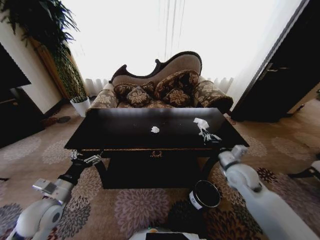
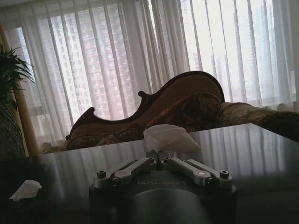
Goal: Move to the front of the table and place the trash on the table into the trash bin.
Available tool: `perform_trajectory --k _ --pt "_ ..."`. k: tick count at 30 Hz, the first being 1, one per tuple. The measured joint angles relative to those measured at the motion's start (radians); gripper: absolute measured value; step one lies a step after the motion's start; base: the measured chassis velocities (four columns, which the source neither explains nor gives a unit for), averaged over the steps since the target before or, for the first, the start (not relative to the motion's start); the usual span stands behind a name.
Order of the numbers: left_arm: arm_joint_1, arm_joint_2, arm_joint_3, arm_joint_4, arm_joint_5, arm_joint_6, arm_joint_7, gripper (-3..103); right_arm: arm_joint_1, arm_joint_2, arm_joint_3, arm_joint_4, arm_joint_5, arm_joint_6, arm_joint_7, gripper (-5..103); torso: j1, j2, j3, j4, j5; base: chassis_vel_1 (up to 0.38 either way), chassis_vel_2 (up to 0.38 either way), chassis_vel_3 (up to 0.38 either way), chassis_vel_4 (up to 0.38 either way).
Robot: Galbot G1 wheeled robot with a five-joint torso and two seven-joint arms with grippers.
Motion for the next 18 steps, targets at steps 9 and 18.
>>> perform_trajectory --k 9,18 --pt "0.0 0.0 0.0 0.0 0.0 0.0 0.0 100 -0.203 0.256 0.12 0.008 -0.09 0.146 -0.054 0 0.0 0.0 0.0 0.0002 0.0 0.0 0.0 0.0 0.0" --pt "0.0 0.0 0.0 0.0 0.0 0.0 0.0 100 -0.314 0.432 0.086 -0.083 -0.186 0.284 -0.1 0 0.0 0.0 0.0 -0.0002 0.0 0.0 0.0 0.0 0.0"
